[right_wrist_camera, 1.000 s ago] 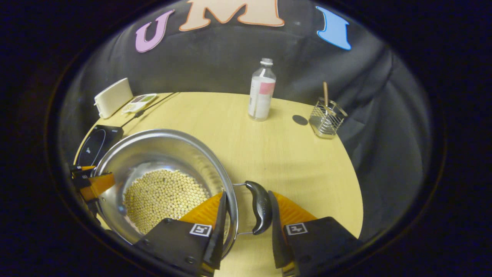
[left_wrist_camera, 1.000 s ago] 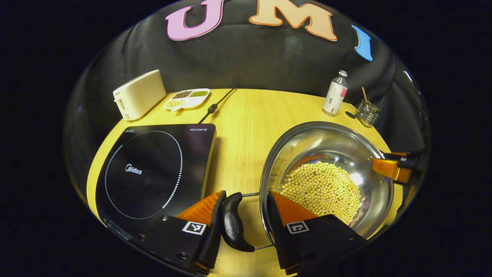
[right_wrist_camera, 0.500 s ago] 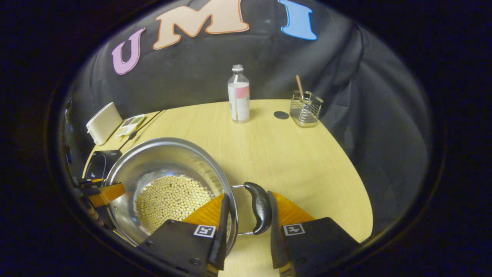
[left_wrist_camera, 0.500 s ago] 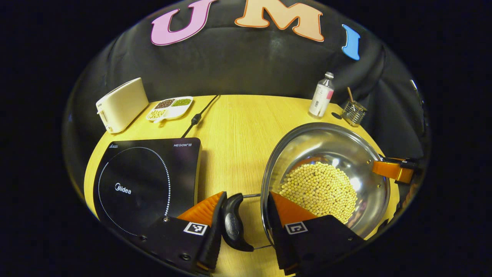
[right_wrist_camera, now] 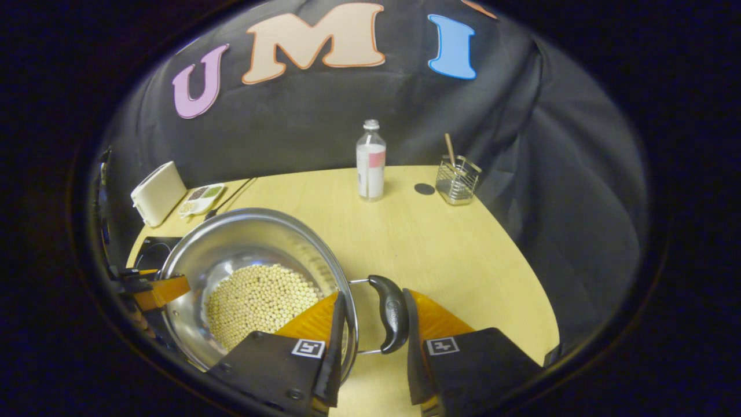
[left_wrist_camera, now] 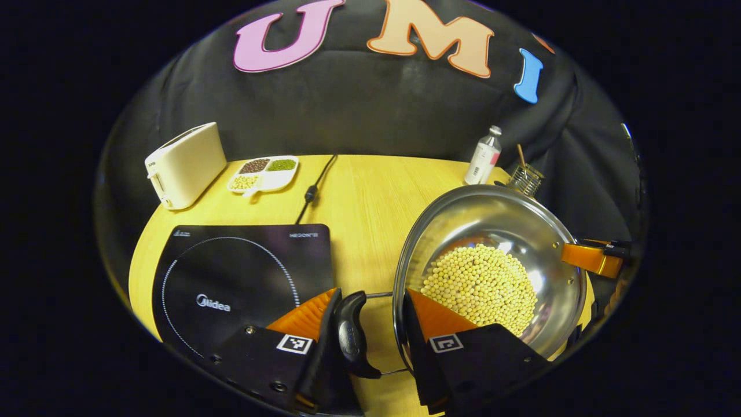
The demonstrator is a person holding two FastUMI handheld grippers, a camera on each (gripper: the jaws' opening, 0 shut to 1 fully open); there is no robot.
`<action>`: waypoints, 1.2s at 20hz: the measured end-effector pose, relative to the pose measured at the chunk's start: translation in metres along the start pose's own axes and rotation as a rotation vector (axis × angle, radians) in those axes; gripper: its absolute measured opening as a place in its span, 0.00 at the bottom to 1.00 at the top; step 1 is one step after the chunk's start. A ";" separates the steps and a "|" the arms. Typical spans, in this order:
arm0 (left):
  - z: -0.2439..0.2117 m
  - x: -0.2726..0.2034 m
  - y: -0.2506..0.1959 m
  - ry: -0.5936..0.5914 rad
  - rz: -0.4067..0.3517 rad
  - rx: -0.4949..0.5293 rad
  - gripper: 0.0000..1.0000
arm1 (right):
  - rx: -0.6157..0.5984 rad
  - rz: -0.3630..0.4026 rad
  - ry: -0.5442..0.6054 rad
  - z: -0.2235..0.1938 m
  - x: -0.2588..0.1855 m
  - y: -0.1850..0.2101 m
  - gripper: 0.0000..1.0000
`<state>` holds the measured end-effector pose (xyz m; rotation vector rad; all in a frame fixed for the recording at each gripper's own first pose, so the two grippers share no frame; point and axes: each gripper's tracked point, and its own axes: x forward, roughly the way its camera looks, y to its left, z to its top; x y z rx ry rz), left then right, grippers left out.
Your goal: First push the handle of the pot to place it horizontally, then grasp the pot with both hands and set it on the induction cooktop.
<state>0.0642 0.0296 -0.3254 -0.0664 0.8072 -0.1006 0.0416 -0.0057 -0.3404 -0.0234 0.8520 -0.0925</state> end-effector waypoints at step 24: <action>0.012 -0.095 0.239 -0.072 0.151 0.002 0.58 | 0.018 0.147 -0.047 -0.002 -0.048 0.251 0.42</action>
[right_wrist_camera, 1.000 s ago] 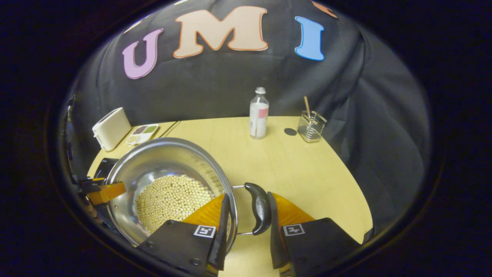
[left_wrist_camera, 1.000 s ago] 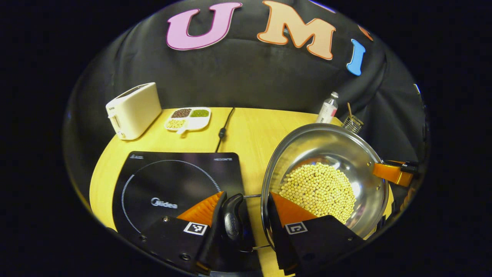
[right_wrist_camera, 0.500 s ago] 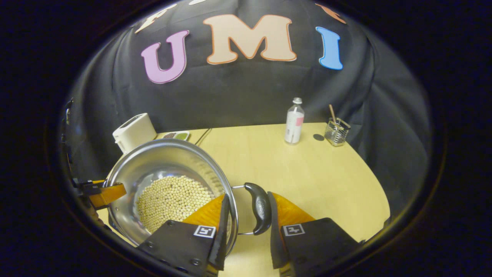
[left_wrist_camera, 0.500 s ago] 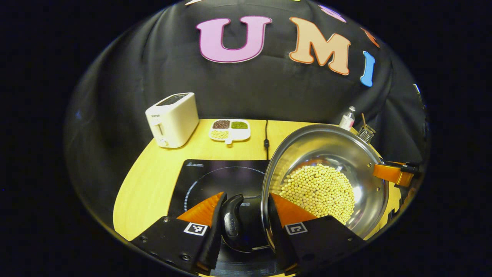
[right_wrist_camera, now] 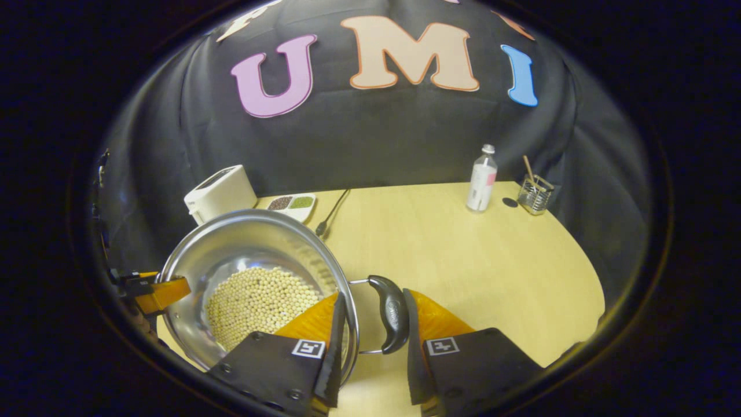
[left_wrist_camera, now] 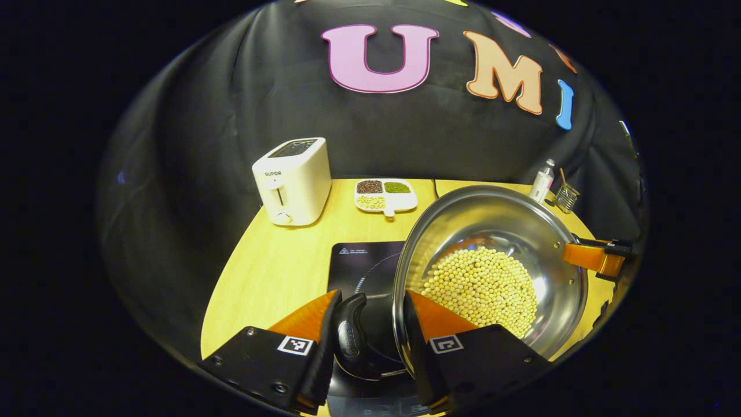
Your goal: First push the handle of the pot to place it horizontally, then grasp the pot with both hands and set it on the induction cooktop.
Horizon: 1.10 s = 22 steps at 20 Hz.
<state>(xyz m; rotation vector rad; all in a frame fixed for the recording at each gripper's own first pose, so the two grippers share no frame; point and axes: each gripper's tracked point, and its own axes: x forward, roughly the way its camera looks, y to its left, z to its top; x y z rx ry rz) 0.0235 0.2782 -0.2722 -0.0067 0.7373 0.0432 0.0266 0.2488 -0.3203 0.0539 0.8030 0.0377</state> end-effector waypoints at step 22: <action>-0.017 0.036 0.052 -0.001 0.027 0.046 0.80 | 0.001 -0.064 -0.052 -0.004 0.023 0.058 0.62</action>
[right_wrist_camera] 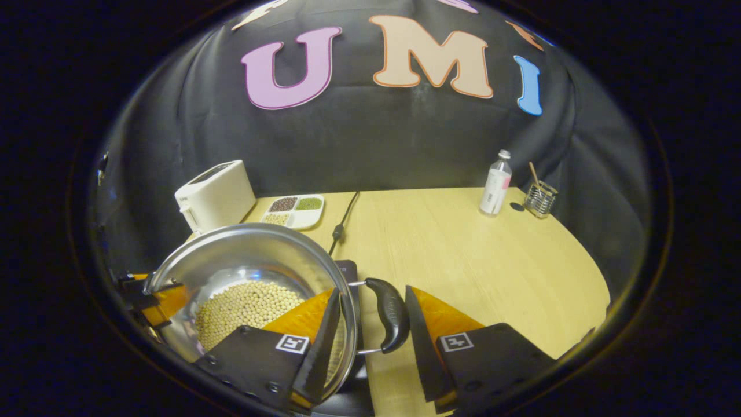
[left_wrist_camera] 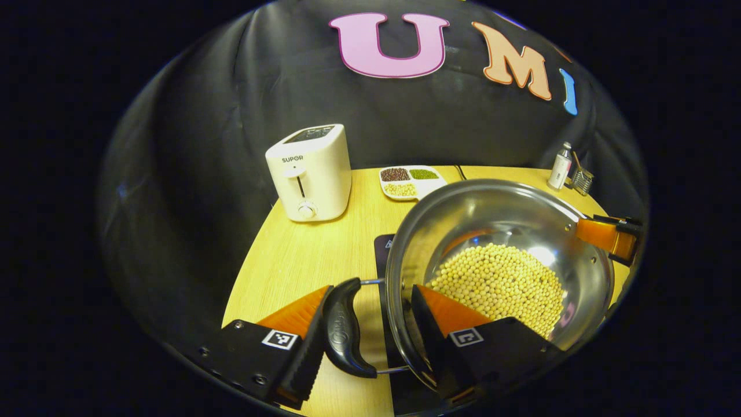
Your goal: First push the handle of the pot to place it horizontally, then grasp the pot with both hands and set it on the induction cooktop.
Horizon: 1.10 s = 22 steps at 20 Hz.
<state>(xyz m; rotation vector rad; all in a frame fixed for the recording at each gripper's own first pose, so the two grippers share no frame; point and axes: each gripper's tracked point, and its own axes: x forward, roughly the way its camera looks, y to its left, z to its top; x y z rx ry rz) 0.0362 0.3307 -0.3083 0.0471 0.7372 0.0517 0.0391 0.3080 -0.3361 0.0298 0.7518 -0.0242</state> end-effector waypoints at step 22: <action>0.113 -0.152 -0.055 -0.431 0.115 -0.025 0.96 | 0.014 0.103 -0.315 0.096 -0.114 -0.040 0.94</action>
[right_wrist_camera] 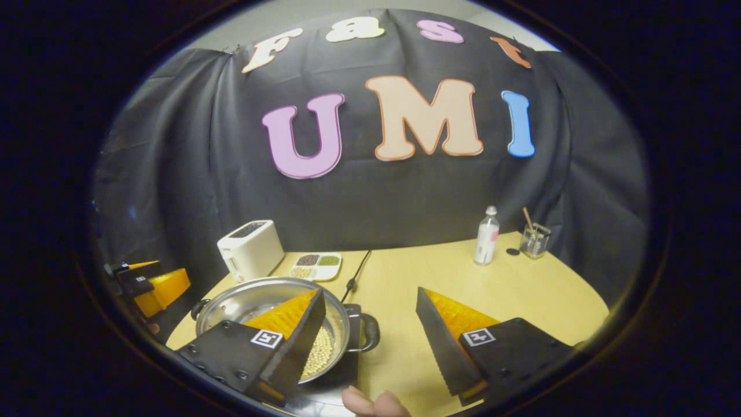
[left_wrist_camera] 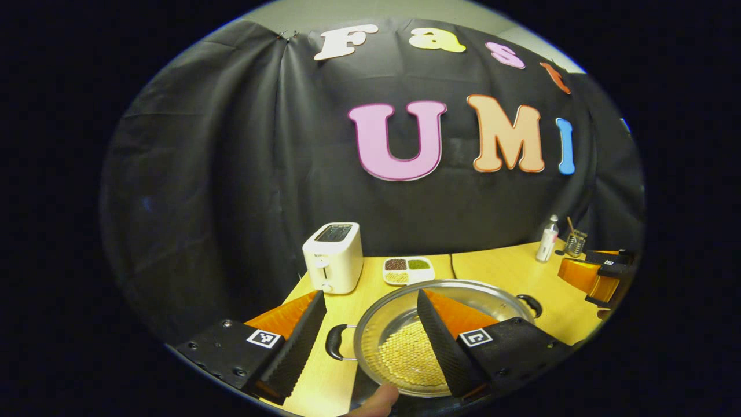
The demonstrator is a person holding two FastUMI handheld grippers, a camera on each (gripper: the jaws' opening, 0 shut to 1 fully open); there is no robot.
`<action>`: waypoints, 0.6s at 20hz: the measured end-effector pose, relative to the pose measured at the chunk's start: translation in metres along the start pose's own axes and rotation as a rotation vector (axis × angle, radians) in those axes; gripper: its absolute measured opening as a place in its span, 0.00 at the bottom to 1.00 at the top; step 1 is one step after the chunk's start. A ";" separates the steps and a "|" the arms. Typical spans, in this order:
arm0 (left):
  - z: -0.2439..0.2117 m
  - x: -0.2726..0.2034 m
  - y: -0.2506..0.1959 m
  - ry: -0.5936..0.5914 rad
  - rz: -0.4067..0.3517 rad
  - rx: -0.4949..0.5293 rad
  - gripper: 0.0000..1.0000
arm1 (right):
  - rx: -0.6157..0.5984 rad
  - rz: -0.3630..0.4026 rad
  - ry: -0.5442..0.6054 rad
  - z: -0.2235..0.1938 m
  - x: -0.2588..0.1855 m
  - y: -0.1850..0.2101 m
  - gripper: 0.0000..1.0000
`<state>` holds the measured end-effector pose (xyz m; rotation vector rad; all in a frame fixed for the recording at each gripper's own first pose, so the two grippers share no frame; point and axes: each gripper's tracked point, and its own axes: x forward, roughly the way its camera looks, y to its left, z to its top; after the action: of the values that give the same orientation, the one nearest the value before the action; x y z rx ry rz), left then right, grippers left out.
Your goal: First push the handle of the pot to place it horizontally, then grasp the pot with both hands and set it on the induction cooktop.
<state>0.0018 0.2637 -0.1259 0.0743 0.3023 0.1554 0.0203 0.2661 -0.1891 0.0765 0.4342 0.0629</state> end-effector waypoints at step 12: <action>0.089 -0.115 -0.125 -0.243 -0.064 -0.034 0.94 | -0.030 -0.018 -0.319 0.117 -0.126 -0.126 0.93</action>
<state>-0.0616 0.1174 -0.0199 0.0489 0.0594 0.0870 -0.0394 0.1237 -0.0419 0.0520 0.1155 0.0386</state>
